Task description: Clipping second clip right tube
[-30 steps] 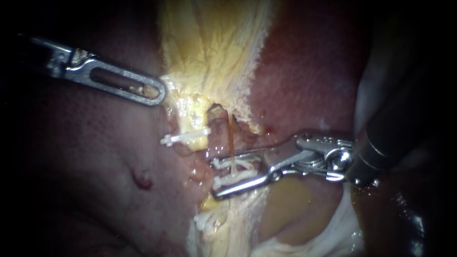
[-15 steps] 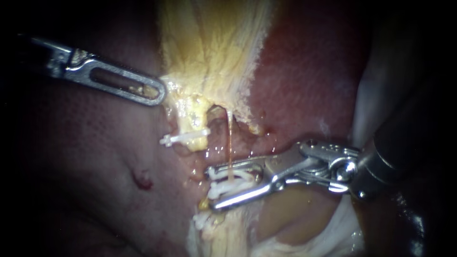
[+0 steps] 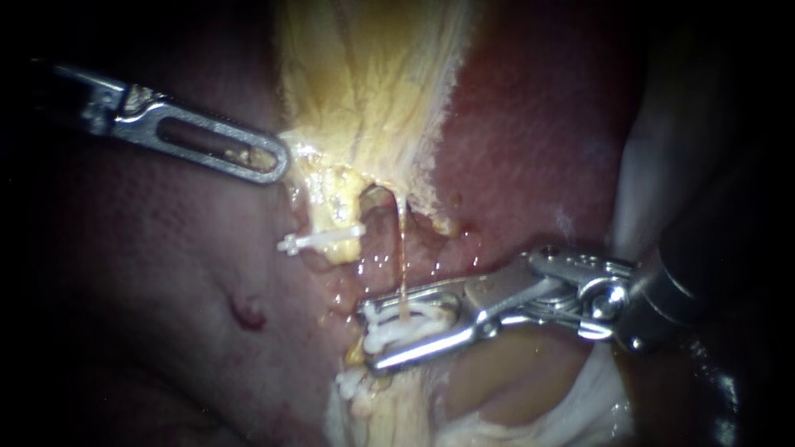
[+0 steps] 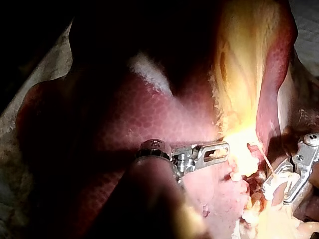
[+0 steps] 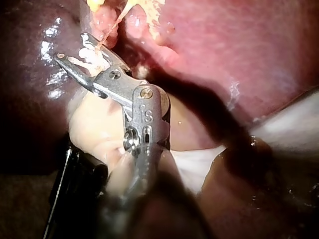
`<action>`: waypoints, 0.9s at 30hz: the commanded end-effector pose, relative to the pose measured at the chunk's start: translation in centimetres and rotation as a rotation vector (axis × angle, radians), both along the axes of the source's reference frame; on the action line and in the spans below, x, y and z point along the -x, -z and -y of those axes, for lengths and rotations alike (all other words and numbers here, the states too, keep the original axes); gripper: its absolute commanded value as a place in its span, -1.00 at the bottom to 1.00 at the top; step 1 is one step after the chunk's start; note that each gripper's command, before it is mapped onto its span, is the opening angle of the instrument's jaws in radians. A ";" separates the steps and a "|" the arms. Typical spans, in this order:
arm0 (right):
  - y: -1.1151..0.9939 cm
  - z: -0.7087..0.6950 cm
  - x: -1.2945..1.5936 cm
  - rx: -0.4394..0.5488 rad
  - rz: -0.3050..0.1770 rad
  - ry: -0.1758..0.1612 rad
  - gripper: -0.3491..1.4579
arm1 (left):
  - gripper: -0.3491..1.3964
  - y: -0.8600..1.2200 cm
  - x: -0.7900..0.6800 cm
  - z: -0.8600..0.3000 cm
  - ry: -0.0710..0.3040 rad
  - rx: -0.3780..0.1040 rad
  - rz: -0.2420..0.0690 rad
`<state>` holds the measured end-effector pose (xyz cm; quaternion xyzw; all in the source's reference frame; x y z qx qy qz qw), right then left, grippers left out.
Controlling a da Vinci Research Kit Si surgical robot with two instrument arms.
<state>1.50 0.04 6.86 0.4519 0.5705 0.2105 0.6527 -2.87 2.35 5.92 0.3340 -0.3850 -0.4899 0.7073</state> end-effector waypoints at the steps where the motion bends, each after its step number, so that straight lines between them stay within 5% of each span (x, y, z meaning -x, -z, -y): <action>1: -0.01 0.00 0.01 0.000 -0.001 0.003 -0.49 | -1.00 0.00 0.00 0.00 0.000 0.000 0.000; 5: -0.01 0.00 0.05 -0.004 -0.027 0.045 -1.00 | -1.00 -0.01 0.00 -0.01 0.000 0.000 0.000; 27: -0.05 -0.02 0.11 -0.024 -0.021 0.061 -1.00 | -1.00 -0.01 -0.01 0.00 0.000 0.000 0.000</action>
